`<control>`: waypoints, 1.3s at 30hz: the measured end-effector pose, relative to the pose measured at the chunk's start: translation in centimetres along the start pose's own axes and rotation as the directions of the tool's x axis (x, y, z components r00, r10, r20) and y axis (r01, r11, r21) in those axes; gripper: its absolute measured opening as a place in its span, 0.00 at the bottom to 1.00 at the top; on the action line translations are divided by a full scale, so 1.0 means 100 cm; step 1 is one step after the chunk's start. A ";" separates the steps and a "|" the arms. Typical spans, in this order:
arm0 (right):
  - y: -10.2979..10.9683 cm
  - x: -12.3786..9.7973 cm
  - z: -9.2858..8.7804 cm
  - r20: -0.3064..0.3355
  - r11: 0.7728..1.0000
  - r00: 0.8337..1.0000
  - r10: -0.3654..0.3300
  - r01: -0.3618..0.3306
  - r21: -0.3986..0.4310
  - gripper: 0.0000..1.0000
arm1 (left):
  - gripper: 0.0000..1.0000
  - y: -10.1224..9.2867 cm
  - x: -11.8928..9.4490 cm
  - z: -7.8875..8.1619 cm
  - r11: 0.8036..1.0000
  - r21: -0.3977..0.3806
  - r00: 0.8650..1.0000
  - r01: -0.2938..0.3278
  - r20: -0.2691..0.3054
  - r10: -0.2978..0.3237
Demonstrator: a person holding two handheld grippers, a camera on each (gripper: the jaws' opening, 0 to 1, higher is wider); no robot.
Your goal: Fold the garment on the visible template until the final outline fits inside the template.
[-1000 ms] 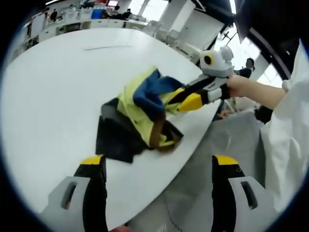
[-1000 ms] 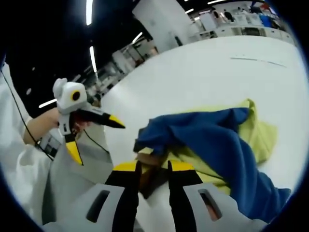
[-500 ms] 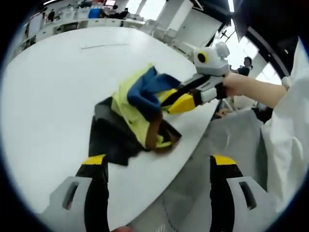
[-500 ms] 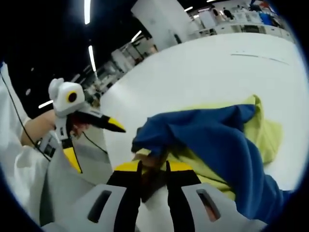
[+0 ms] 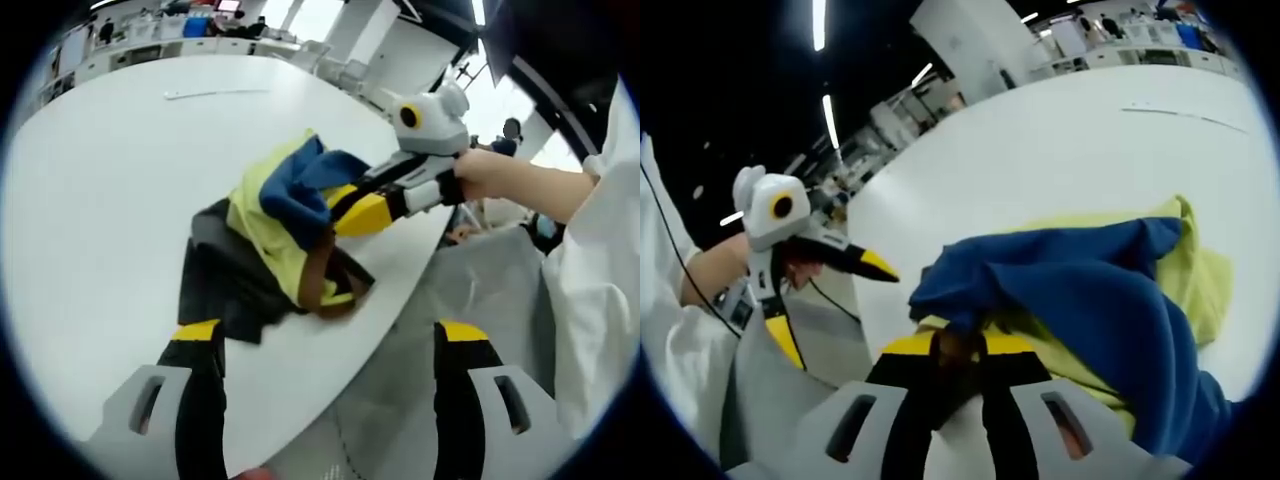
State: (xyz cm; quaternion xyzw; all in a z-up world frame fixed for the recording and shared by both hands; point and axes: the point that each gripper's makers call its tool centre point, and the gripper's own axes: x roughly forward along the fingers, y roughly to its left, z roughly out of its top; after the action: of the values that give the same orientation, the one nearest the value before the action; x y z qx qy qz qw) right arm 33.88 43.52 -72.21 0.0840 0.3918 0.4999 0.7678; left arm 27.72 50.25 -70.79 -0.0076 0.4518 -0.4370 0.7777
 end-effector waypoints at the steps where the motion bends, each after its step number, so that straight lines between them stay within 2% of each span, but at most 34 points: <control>1: 0.000 0.001 0.000 0.000 1.000 1.000 0.000 0.000 0.001 0.15 | 0.82 -0.001 0.000 0.000 1.000 -0.001 1.000 0.000 0.000 0.000; 8: 0.001 0.003 0.001 0.006 1.000 1.000 -0.001 0.001 0.015 0.07 | 0.82 -0.001 -0.001 0.000 1.000 -0.002 1.000 -0.002 -0.001 0.002; 21: 0.003 0.000 0.005 0.023 0.998 1.000 -0.001 0.000 0.070 0.04 | 0.82 -0.004 0.001 0.001 1.000 0.008 1.000 0.003 -0.001 -0.003; 28: 0.012 -0.005 0.020 0.065 0.993 0.998 0.019 -0.026 0.112 0.04 | 0.80 -0.003 0.002 0.002 1.000 0.012 1.000 -0.007 0.002 0.007; 33: 0.022 -0.008 0.038 0.119 0.988 0.992 0.049 -0.065 0.137 0.04 | 0.79 -0.007 0.004 0.002 1.000 0.013 1.000 -0.003 0.006 0.003; 39: 0.029 -0.011 0.056 0.158 0.989 0.986 0.060 -0.081 0.126 0.03 | 0.78 -0.014 0.007 0.003 1.000 0.018 1.000 0.011 0.018 -0.012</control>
State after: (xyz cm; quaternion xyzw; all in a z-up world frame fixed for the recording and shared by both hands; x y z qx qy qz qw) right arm 35.46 45.44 -66.35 0.1867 0.3605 0.4919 0.7702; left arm 27.16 48.81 -70.51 -0.0073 0.4410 -0.4453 0.7792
